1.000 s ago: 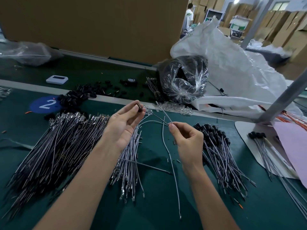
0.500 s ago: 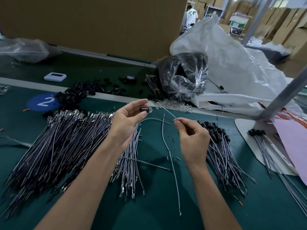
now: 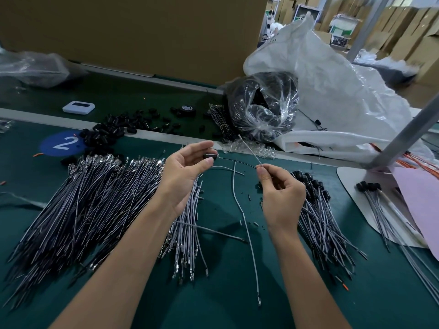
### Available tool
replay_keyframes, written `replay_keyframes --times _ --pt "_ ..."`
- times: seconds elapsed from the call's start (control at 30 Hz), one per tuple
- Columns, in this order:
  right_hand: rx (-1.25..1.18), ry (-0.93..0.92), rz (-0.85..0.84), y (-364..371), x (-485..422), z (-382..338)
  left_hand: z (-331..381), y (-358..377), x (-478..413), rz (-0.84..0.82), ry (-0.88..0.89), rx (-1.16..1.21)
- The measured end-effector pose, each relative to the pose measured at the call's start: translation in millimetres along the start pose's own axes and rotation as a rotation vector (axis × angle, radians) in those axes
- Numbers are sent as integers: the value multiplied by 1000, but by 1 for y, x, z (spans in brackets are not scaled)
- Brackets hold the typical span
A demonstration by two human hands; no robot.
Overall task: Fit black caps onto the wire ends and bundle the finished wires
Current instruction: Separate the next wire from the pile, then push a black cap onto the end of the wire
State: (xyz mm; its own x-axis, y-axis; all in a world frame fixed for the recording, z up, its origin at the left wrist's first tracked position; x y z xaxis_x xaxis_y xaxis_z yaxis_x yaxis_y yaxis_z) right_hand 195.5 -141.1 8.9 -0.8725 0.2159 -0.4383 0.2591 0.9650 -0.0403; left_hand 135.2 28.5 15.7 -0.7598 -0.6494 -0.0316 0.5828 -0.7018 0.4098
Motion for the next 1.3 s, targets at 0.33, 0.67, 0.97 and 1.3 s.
replay_keyframes --times 0.33,0.67,0.97,1.3 --pt "-50 57 -12 -1 1 -3 0 -1 2 11 -70 26" --pt "-246 325 -99 2 2 -4 -8 17 20 -10 873 -588" --pt "-337 412 -341 6 7 -9 -19 15 23 -12 1107 -909" --pt "-309 344 -162 6 7 -7 -18 25 22 18 -151 -6"
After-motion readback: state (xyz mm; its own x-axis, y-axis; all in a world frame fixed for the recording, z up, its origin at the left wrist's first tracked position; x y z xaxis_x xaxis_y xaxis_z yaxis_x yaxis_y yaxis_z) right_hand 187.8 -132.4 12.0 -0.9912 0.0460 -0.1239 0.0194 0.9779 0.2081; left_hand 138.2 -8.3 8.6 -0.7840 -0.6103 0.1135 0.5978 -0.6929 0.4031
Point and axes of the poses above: each hand's wrist, its own x-axis away from the middle knuckle, its own y-axis out of the palm, z = x × y, the point moved 1 cm from there along -x, towards the middle knuckle, and after that the axes turned 12 degrees about z, right-handed, at the moved point
